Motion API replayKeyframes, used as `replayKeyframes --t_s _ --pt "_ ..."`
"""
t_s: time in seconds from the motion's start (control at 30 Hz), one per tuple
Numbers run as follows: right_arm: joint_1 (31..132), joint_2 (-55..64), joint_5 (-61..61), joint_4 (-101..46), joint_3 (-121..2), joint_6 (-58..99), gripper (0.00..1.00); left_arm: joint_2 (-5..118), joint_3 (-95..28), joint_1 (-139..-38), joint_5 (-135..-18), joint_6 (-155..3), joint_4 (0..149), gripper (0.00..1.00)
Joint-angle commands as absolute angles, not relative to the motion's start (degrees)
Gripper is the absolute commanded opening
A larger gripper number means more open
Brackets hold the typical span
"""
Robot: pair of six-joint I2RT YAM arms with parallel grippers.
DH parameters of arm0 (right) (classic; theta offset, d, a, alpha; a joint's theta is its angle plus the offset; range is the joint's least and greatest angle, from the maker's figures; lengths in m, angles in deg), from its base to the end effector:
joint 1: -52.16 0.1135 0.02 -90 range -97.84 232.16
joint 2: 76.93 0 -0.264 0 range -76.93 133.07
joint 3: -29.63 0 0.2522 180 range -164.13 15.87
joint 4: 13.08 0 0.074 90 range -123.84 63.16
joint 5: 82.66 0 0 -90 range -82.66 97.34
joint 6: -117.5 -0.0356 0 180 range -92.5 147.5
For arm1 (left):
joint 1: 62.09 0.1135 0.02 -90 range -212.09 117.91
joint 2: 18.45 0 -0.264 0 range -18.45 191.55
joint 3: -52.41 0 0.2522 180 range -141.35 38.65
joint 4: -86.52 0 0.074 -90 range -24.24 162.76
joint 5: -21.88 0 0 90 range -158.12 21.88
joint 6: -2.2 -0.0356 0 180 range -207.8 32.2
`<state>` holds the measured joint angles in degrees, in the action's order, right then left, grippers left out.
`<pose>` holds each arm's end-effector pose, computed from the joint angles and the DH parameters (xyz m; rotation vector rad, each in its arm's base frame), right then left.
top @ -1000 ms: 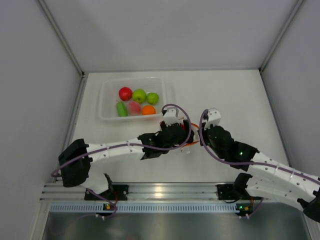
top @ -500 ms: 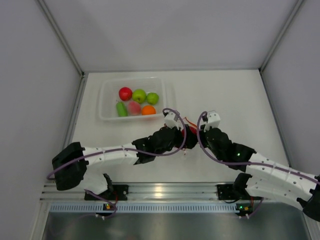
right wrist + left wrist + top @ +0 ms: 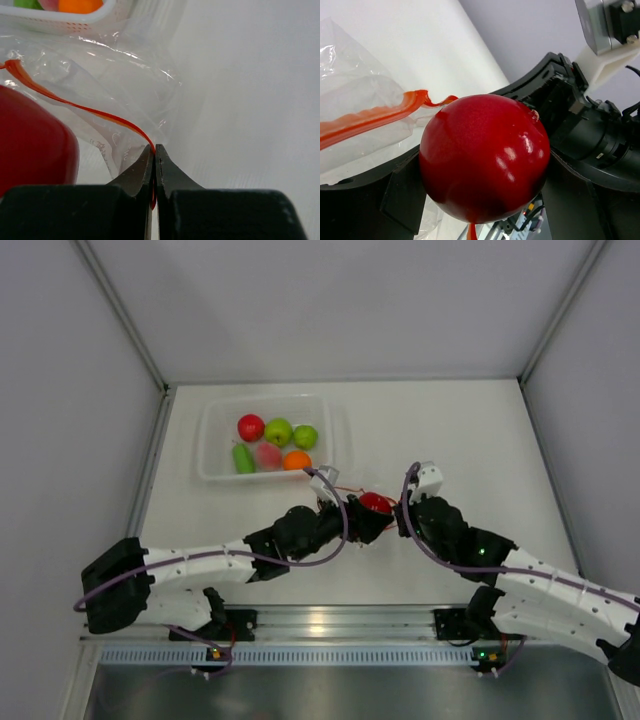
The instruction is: Open the zip-top bag and remove the fake food
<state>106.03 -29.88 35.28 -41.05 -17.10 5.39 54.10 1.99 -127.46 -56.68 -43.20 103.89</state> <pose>0.1227 0.1397 0.2553 -0.2610 2.0025 0.3429 0.1243 -0.2543 0.2613 0.1625 1.8135 -1.2622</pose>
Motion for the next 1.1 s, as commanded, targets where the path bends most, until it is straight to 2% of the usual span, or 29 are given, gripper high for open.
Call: replayKeyframes --t_s 0.0,0.27,0.47,0.7,0.87,1.07 --pt "106.0 -33.8 31.2 -37.4 -15.8 5.6 0.00 49.9 4.5 -127.3 -51.3 -39.6 113.8 0.00" --pt "106.3 -33.1 23.0 -34.2 -15.2 5.0 0.00 52.0 5.2 -126.3 -52.4 -35.7 119.9 0.00" --pt "105.4 -29.5 34.9 -43.1 -17.3 2.2 0.00 52.7 4.1 -125.5 -56.4 -33.7 120.1 0.00" --pt "101.4 -27.8 36.8 -44.9 -18.1 0.2 0.00 51.3 2.4 -125.2 -63.9 -30.8 120.0 0.00" --pt "99.5 -25.6 37.2 -46.3 -21.3 0.8 0.00 54.1 0.8 -124.4 -73.5 -25.6 120.0 0.00" --pt "97.7 -23.8 37.8 -47.0 -23.9 2.2 0.00 55.8 0.9 -123.5 -79.3 -23.9 120.0 0.00"
